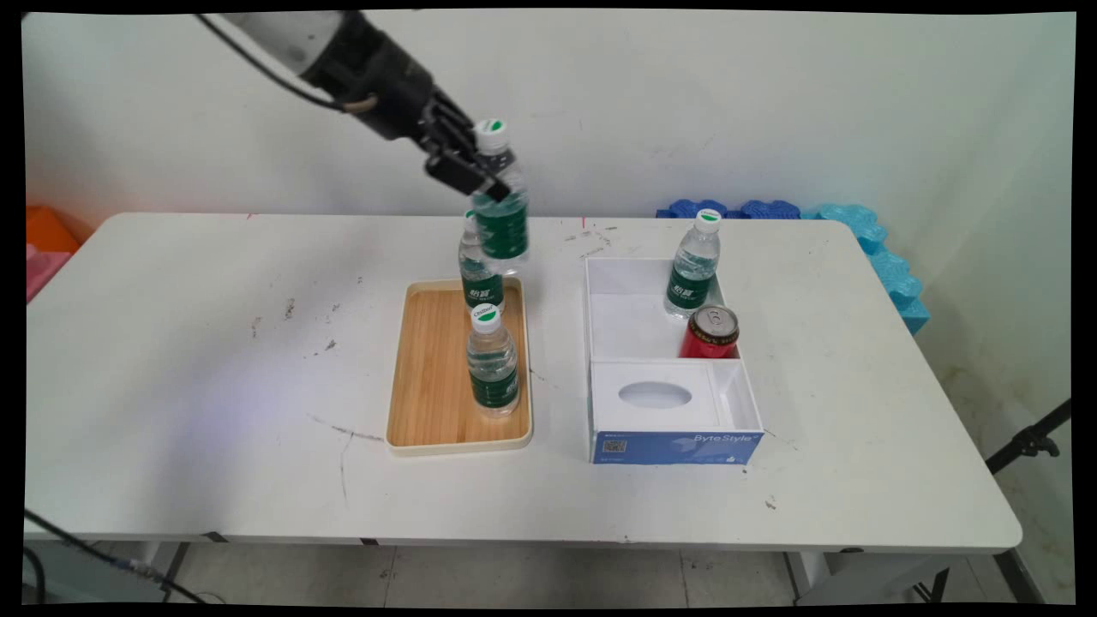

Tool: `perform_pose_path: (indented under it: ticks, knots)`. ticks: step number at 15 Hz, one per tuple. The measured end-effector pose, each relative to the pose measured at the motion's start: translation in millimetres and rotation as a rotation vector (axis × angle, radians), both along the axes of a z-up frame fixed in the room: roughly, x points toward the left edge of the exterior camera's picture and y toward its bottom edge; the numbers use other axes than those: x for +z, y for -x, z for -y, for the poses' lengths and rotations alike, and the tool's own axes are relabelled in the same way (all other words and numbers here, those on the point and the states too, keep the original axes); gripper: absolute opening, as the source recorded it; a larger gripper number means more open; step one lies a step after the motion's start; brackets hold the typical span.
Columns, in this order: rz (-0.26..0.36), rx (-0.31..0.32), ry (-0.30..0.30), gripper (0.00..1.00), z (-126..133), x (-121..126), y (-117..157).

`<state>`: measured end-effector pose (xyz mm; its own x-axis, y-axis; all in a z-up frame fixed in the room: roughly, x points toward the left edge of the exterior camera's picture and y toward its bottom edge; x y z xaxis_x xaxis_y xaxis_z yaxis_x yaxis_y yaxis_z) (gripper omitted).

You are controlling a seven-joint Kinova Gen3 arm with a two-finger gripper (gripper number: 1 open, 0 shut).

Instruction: Place the picked object on the tray

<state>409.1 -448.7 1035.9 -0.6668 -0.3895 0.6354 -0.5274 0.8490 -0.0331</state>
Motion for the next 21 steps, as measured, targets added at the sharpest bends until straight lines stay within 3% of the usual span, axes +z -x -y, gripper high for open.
perform_pose_path:
  ticks: [8, 21]
  knots:
    - [0.060, -0.069, -0.028, 0.00, -35, -33, -57]
    - [0.094, -0.056, 0.022, 0.00, -28, -111, -91]
